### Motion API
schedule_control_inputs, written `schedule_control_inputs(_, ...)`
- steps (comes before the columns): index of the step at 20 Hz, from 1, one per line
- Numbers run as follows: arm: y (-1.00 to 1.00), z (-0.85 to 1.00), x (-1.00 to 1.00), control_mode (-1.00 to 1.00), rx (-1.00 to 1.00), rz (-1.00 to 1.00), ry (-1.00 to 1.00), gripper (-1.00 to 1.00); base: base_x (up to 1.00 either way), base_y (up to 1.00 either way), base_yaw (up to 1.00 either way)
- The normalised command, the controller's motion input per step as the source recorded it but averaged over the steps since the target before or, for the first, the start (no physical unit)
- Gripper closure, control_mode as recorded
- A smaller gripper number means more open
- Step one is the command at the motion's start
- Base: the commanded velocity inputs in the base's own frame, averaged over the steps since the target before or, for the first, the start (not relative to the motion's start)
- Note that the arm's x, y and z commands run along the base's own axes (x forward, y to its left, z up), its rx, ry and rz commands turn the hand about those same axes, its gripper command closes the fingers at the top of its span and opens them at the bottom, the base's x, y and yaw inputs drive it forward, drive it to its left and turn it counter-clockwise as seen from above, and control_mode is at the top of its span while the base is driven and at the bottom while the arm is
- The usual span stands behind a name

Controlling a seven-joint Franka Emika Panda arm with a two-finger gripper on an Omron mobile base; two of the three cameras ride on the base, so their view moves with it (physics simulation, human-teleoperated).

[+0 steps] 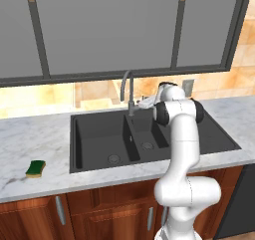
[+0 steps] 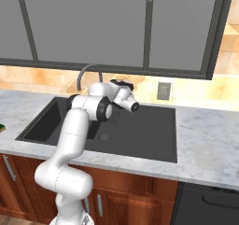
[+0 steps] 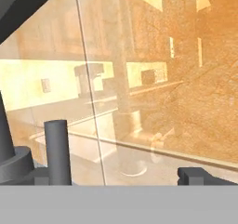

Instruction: Soak the sponge with water for a few seconds and then drop it inside the sink.

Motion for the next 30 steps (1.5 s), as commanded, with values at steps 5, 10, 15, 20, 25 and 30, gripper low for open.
schedule_control_inputs(5,-0.19,0.0,0.0,-1.0,0.0,-0.14,0.0,-1.0,0.0,0.0,0.0)
schedule_control_inputs(10,-0.47,0.0,-0.02,-1.0,0.03,-0.07,0.0,-1.0,0.0,0.0,0.0)
schedule_control_inputs(15,-0.57,0.0,-0.03,-1.0,0.04,-0.06,0.0,-1.0,0.0,0.0,0.0)
schedule_control_inputs(20,-0.6,-0.03,-0.09,-1.0,0.04,-0.07,0.0,-1.0,0.0,0.0,0.0)
schedule_control_inputs(25,-0.67,0.0,-0.11,-1.0,0.06,-0.08,0.0,-1.0,0.0,0.0,0.0)
schedule_control_inputs(30,-0.78,-0.01,-0.17,-1.0,0.07,-0.07,0.0,-1.0,0.0,0.0,0.0)
